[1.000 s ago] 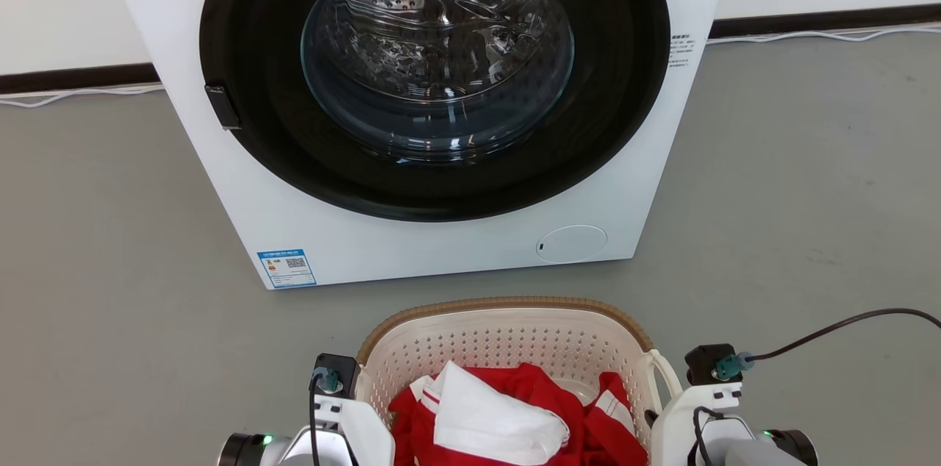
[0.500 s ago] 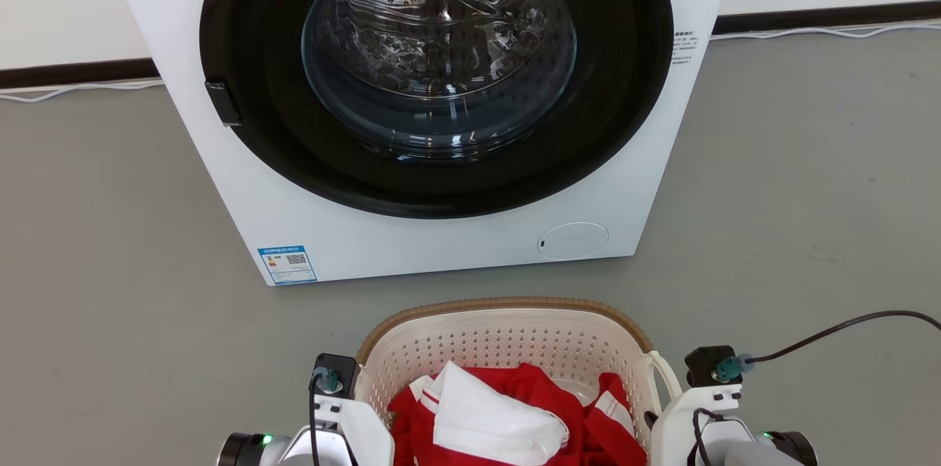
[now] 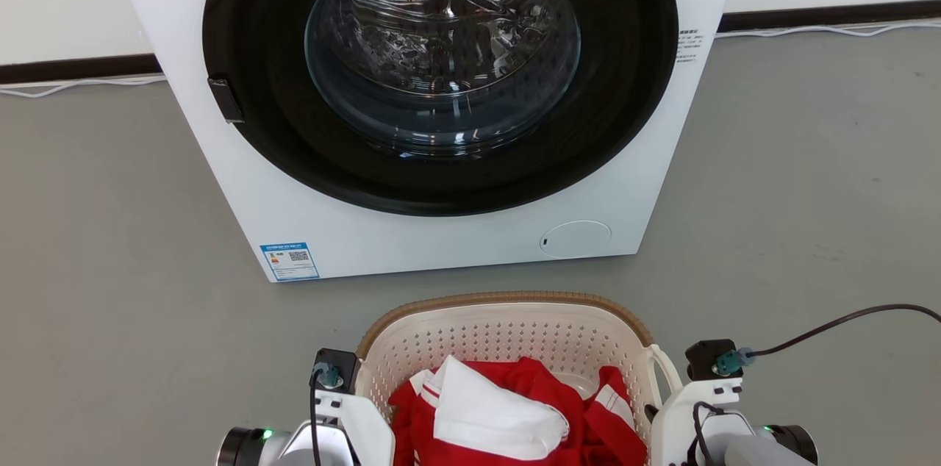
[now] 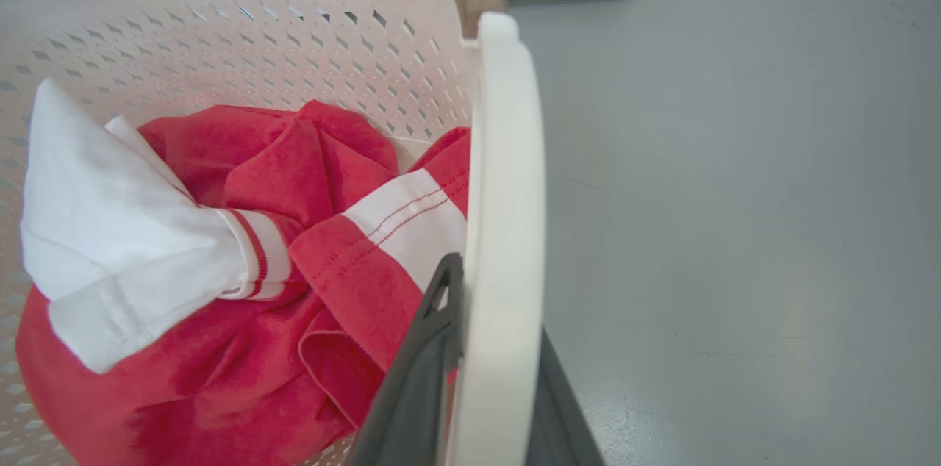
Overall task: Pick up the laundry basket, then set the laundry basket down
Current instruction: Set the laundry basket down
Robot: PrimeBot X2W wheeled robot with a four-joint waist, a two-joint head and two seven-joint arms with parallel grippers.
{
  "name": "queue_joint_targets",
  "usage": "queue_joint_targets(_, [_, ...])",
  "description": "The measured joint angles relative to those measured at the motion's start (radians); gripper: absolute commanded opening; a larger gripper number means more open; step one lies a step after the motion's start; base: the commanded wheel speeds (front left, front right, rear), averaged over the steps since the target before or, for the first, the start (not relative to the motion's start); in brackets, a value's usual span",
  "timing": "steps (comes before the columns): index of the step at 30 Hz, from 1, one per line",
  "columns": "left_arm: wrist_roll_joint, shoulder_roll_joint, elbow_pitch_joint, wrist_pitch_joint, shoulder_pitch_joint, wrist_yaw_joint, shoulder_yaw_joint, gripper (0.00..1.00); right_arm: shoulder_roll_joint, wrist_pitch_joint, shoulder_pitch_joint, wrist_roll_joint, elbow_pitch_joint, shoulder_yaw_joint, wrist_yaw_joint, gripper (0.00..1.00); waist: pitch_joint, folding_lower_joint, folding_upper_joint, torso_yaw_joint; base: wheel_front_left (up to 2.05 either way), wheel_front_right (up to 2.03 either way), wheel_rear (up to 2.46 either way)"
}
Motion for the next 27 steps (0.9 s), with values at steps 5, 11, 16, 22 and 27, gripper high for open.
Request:
queue_joint_targets(5, [-0.001, 0.000, 0.000, -0.003, -0.005, 0.002, -0.002, 0.00, 0.000, -0.009, -0.001, 0.008, 0.002, 0.008, 0.000, 0.00, 0.007, 0.0000, 0.0000, 0.003, 0.00, 0.00, 0.00])
queue_joint_targets(11, [-0.001, -0.001, 0.000, -0.012, -0.017, 0.011, -0.005, 0.00, 0.001, -0.025, -0.016, 0.010, 0.007, 0.013, 0.000, 0.00, 0.036, 0.0000, 0.0000, 0.005, 0.00, 0.00, 0.00])
queue_joint_targets(16, [-0.001, -0.001, 0.000, -0.022, -0.047, 0.024, -0.006, 0.00, 0.001, -0.045, -0.046, 0.010, 0.009, 0.013, 0.000, 0.00, 0.076, -0.0001, 0.0000, 0.009, 0.00, 0.00, 0.00])
queue_joint_targets(22, [0.002, 0.002, -0.016, -0.044, -0.086, 0.047, -0.007, 0.00, 0.000, -0.089, -0.081, -0.008, 0.013, -0.007, 0.000, 0.00, 0.139, 0.0000, 0.0000, 0.020, 0.00, 0.00, 0.00])
queue_joint_targets(27, [0.000, 0.006, -0.044, -0.090, -0.150, 0.087, -0.003, 0.00, -0.009, -0.149, -0.137, -0.063, 0.014, -0.055, 0.000, 0.00, 0.228, 0.0000, 0.0000, 0.028, 0.00, 0.00, 0.00])
